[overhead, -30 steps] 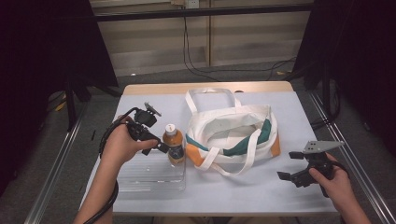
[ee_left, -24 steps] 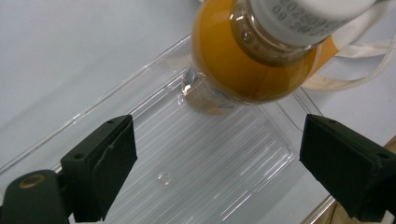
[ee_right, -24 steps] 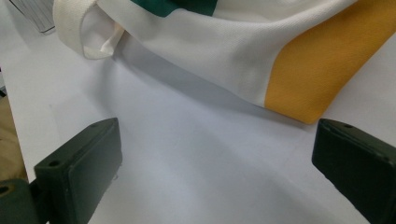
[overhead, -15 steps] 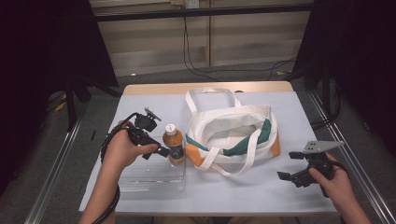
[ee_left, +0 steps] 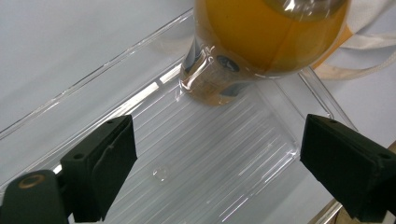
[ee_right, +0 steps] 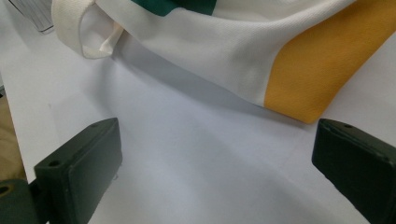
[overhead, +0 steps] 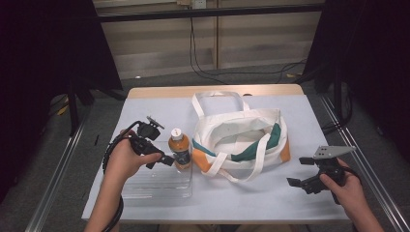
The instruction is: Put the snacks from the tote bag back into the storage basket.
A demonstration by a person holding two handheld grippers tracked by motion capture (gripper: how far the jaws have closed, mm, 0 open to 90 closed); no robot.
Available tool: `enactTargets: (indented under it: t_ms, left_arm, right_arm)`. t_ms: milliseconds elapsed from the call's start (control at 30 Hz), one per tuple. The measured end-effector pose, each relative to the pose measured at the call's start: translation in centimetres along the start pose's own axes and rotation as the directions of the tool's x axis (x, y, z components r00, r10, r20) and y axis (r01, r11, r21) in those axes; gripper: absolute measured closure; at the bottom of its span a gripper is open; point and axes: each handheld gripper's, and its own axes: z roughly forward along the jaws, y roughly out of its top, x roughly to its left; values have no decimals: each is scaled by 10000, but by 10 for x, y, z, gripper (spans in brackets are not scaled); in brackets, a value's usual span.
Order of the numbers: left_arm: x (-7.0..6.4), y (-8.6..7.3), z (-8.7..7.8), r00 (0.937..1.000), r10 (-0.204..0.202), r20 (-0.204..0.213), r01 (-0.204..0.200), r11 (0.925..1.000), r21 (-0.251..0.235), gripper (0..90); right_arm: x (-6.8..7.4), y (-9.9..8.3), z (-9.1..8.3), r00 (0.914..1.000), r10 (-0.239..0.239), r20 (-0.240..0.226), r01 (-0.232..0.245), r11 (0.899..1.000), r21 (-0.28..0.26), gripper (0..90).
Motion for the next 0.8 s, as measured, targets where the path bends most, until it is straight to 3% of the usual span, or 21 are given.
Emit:
enactTargets:
  t_ms: [433, 467, 500, 533, 800]
  left_arm:
    - [2, -10, 7, 9999, -13, 115, 16, 9996, -274, 103]
    - [2, -10, 8, 9999, -51, 88, 53, 9997, -242, 103]
    - [1, -12, 11, 9995, -316, 72, 319, 9982, -506, 103]
    - [2, -12, 10, 9999, -36, 95, 38, 9996, -283, 103]
    - [1, -14, 16, 9999, 12, 147, -7, 9993, -385, 103]
  right_arm:
    - [0, 0, 1, 10000, -11, 5, 11, 10000, 96, 14]
    - [1, 0, 1, 10000, -9, 6, 9, 10000, 96, 14]
    - [1, 0, 1, 10000, -14, 9, 14, 10000, 95, 14]
    - [1, 0, 1, 10000, -16, 0, 16, 10000, 90, 14]
    - [0, 0, 2, 10000, -53, 21, 53, 9999, 115, 14]
